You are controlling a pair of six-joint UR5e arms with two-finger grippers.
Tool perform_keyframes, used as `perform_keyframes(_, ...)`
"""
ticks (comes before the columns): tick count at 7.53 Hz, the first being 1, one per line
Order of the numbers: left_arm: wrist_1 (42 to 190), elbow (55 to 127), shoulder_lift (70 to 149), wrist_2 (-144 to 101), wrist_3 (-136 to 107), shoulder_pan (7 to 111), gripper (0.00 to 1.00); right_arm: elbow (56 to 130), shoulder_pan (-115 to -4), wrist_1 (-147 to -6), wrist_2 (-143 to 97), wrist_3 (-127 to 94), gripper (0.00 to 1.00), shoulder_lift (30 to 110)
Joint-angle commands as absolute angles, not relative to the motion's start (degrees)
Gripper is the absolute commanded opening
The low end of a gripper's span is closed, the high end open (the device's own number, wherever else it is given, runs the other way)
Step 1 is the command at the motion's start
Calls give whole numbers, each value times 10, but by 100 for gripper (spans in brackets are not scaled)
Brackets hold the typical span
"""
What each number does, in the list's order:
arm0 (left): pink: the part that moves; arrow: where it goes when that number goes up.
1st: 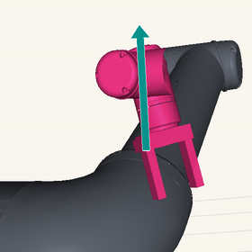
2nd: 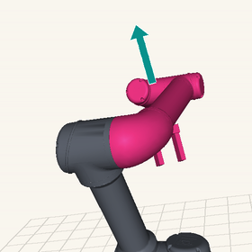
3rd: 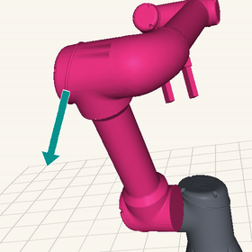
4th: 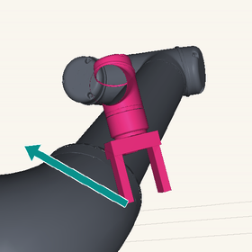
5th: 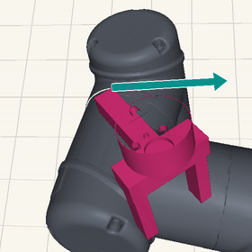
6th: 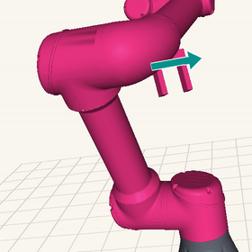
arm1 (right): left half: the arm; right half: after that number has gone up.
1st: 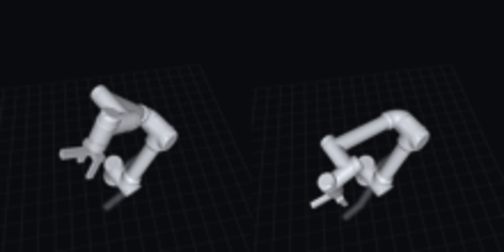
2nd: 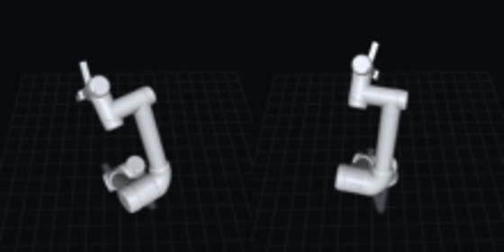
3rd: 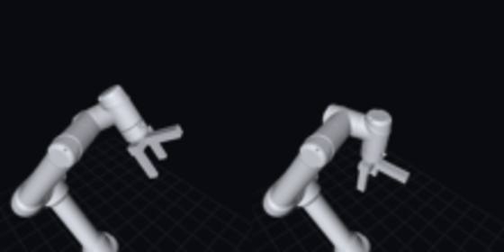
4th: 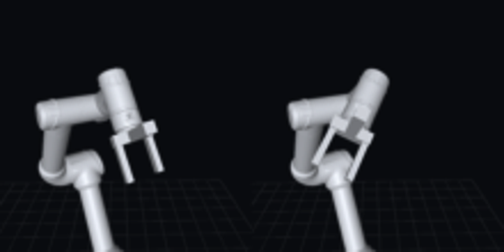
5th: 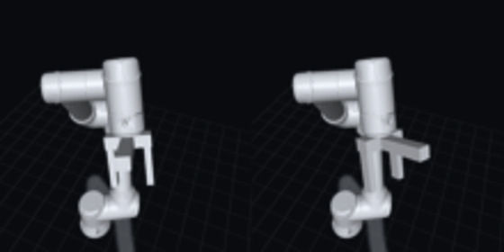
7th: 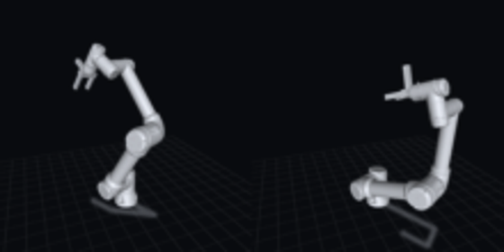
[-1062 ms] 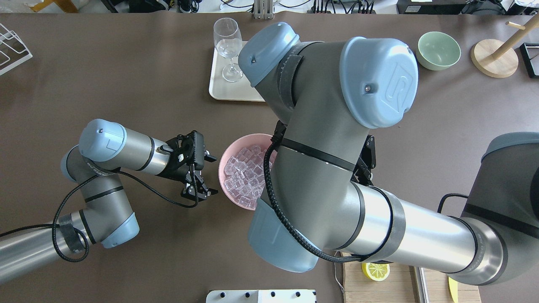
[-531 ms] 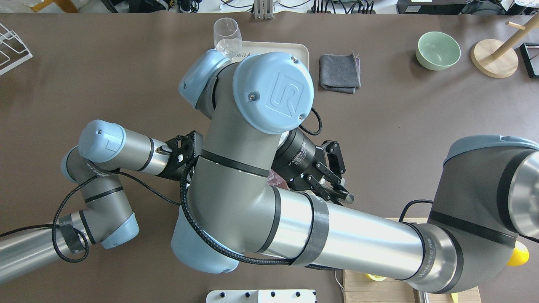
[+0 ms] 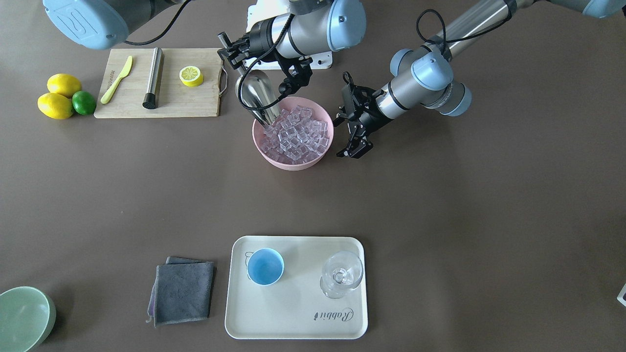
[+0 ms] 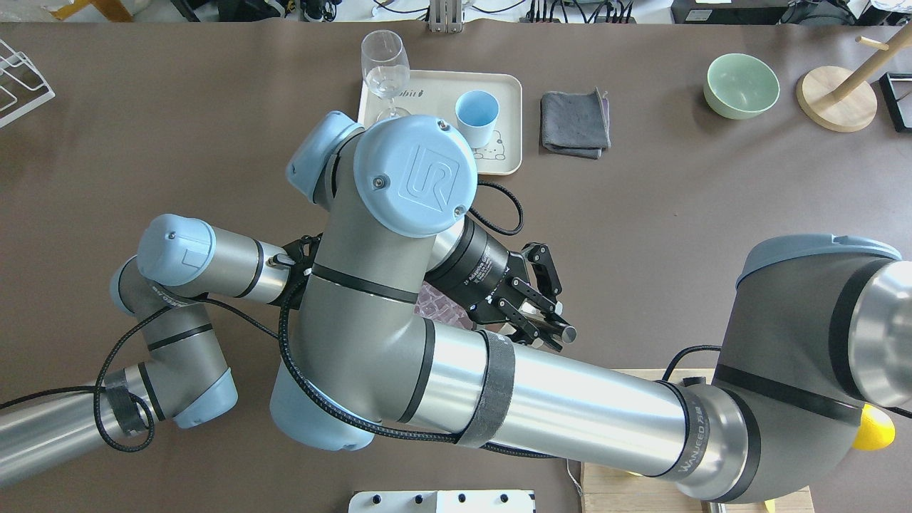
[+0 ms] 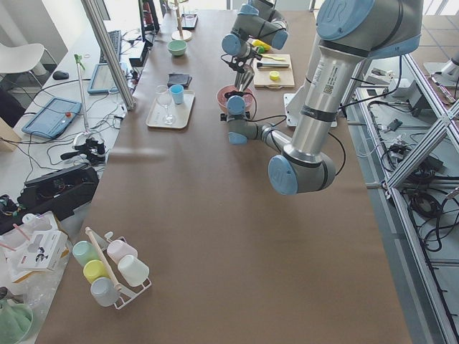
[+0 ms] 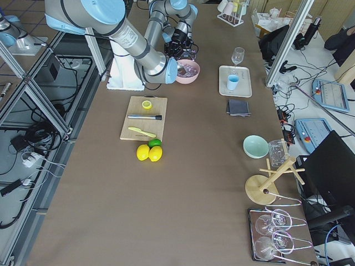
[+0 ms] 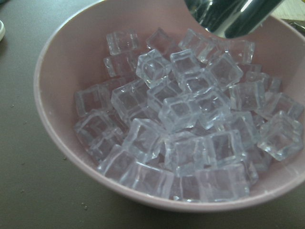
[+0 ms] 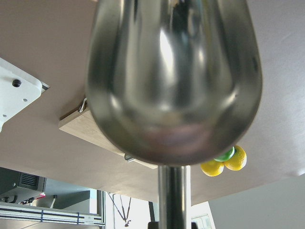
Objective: Put ice in cup with scoop
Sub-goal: 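Lower the scoop into the ice cubes with the right gripper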
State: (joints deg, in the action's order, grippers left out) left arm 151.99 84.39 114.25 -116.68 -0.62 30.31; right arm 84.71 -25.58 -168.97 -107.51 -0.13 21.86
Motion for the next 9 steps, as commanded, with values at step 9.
perform_keyframes(9, 1550, 843, 1139, -1129, -10, 285, 99, 946, -233, -1548, -1076, -39, 0, 340)
